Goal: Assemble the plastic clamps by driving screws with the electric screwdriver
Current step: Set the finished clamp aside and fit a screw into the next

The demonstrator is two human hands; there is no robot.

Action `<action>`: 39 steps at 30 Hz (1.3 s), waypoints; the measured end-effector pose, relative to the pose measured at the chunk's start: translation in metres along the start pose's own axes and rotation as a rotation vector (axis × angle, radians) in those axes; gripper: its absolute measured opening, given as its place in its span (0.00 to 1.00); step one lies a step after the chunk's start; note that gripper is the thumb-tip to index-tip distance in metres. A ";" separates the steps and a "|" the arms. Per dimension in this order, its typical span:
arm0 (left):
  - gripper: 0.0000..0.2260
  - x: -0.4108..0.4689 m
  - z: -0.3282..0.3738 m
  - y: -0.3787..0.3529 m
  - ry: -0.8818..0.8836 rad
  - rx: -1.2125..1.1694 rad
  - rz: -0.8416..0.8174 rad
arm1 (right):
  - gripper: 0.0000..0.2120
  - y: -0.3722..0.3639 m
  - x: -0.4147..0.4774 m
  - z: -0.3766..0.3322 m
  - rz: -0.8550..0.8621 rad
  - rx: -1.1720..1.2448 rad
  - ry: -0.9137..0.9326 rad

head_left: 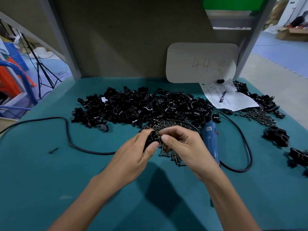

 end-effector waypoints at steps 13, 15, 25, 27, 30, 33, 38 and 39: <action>0.22 0.002 0.005 0.002 -0.053 0.102 0.024 | 0.12 -0.001 0.000 -0.007 -0.142 -0.394 -0.040; 0.21 0.002 0.003 0.000 -0.051 0.082 0.010 | 0.07 0.001 0.000 -0.010 -0.216 -0.432 -0.005; 0.20 0.003 0.008 -0.004 -0.072 0.090 0.033 | 0.19 0.011 0.003 -0.010 -0.222 -0.623 -0.012; 0.23 0.004 0.005 -0.007 -0.057 0.094 0.037 | 0.19 0.032 0.004 -0.004 -0.104 -0.678 -0.037; 0.26 0.004 -0.007 -0.019 -0.015 0.088 0.056 | 0.21 0.081 0.001 0.013 0.259 -0.917 -0.126; 0.25 0.002 -0.018 -0.043 0.026 0.056 0.030 | 0.33 0.112 -0.006 0.042 0.395 -1.053 -0.384; 0.26 0.004 -0.028 -0.076 0.050 0.087 -0.025 | 0.40 0.126 -0.005 0.055 0.424 -0.932 -0.445; 0.26 0.006 -0.029 -0.077 0.042 0.100 -0.026 | 0.42 0.131 -0.006 0.055 0.453 -0.842 -0.456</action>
Point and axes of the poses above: each hand's wrist, its own x-axis towards the middle knuckle, its own y-axis out of the back of the hand, z = x × y, the point moved 3 cm from there along x, towards the middle knuckle, and after that the axes turned 10 degrees about x, right-handed, at the moved point
